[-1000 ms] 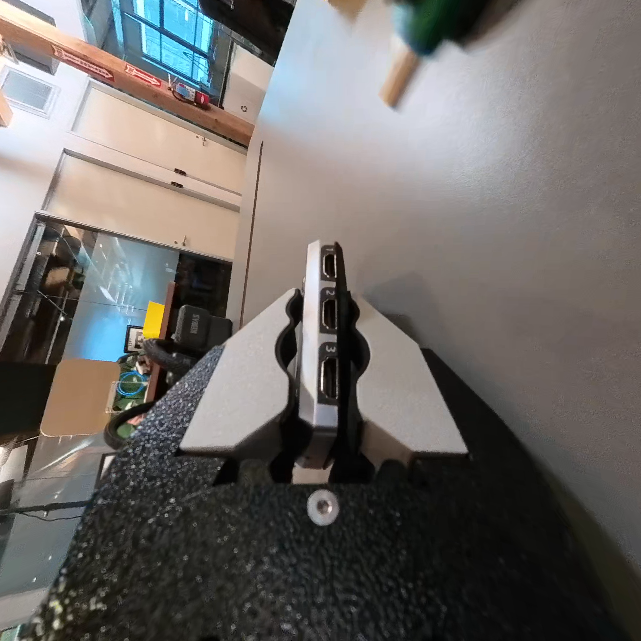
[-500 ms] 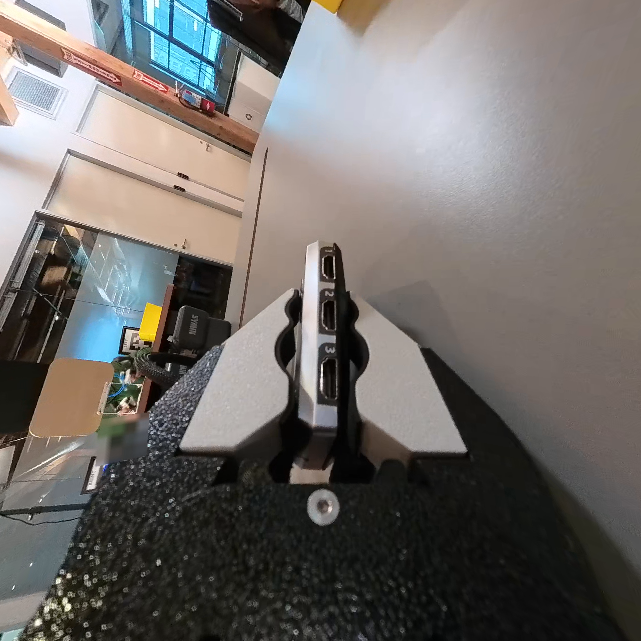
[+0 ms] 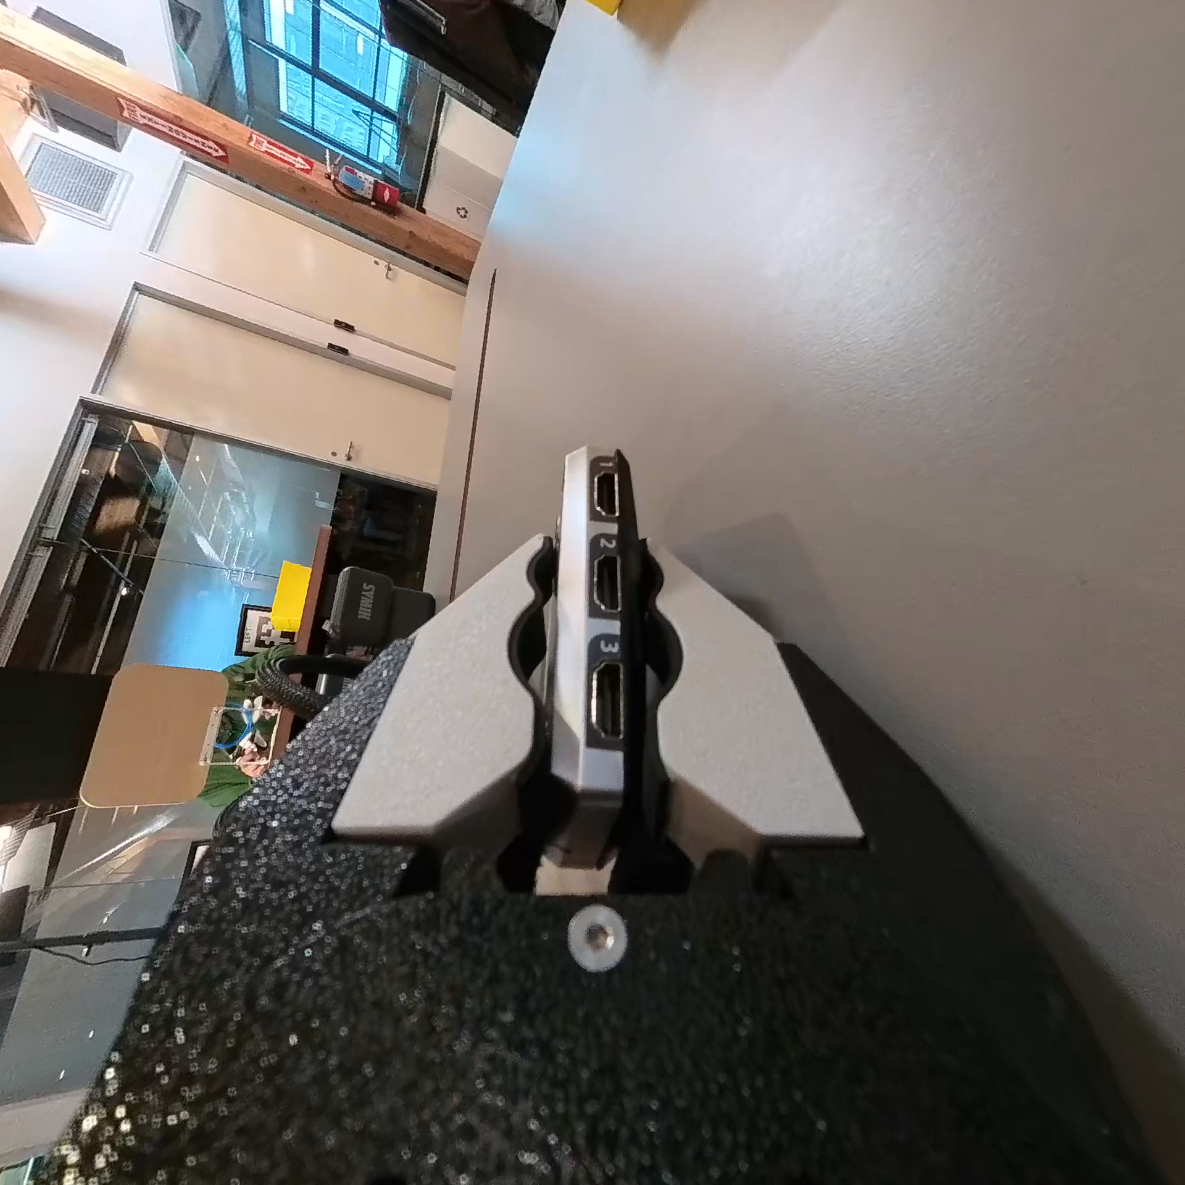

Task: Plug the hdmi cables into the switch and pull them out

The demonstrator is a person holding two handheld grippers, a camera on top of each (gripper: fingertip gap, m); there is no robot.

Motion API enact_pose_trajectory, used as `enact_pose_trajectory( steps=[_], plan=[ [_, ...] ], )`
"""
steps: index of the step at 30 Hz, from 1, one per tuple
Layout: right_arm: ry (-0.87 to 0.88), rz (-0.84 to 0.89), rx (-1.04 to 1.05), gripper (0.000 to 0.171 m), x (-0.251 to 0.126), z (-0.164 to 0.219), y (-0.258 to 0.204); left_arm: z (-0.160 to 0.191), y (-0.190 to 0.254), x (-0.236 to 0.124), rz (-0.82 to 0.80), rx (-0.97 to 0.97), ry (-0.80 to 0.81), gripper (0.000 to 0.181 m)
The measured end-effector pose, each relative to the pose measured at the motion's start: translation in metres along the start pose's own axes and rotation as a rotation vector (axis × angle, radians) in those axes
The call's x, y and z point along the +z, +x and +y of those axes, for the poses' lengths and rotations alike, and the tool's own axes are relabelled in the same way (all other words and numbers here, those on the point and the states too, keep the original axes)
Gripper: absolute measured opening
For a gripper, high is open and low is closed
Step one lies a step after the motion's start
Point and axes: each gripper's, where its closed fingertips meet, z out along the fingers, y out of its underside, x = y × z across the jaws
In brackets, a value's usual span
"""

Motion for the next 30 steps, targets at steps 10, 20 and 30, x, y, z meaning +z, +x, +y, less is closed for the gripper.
enact_pose_trajectory(
  steps=[10, 20, 30],
  plan=[
    [0.169, -0.447, 0.301, 0.015, -0.041, -0.063, -0.059, 0.000, 0.000, 0.000, -0.002, 0.012, -0.007, 0.024],
    [0.437, -0.966, 0.306, 0.014, -0.081, -0.131, -0.112, 0.000, 0.000, 0.000, -0.004, 0.016, -0.007, 0.024],
    [0.120, -1.391, 0.361, 0.095, -0.063, -0.089, -0.118, 0.000, 0.000, 0.000, -0.005, 0.016, -0.003, 0.024]
  ],
)
